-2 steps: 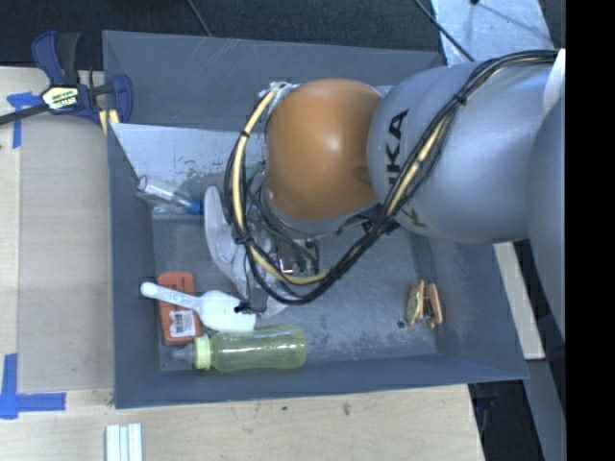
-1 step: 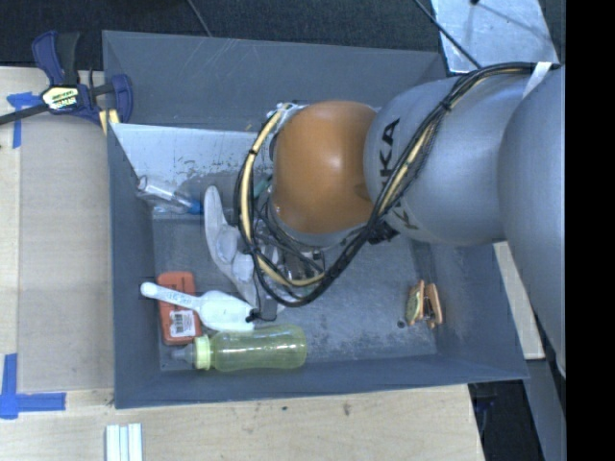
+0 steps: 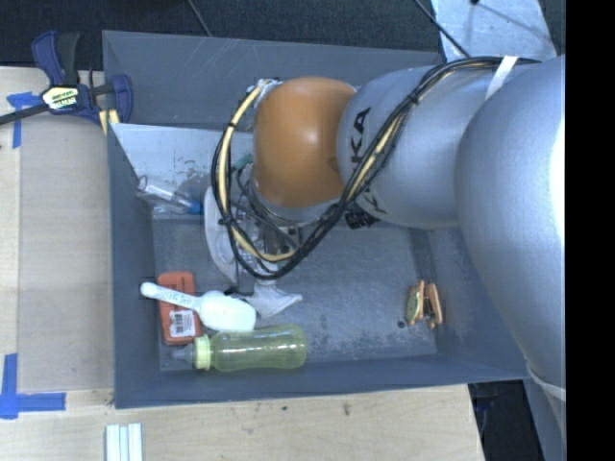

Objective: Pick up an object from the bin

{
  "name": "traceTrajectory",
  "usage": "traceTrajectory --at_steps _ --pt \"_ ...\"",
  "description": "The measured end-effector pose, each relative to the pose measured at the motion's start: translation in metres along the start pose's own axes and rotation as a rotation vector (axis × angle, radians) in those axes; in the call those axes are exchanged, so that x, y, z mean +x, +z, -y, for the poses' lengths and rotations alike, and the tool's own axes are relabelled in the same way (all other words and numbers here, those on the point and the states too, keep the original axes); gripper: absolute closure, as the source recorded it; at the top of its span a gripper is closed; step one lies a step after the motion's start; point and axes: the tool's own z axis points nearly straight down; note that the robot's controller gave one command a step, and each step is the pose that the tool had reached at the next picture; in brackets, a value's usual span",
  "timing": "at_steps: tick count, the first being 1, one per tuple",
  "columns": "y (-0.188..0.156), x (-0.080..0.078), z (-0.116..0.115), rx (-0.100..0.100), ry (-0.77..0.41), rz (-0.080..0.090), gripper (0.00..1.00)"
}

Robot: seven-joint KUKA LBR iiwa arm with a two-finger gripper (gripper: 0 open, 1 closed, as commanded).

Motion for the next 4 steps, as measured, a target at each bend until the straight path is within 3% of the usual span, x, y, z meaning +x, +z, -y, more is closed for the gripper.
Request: traceTrajectory --at_steps 1,2,3,4 --pt "0.002 -0.003 0.014 0.002 0.018 -0.001 0.00" --pt "0.060 -0.033 0.041 -0.001 -0.052 0.001 1.00" --pt "0.060 -0.033 0.041 -0.001 -0.051 0.001 1.00" --pt "0.007 -0.033 0.114 0.001 -0.120 0.000 1.00"
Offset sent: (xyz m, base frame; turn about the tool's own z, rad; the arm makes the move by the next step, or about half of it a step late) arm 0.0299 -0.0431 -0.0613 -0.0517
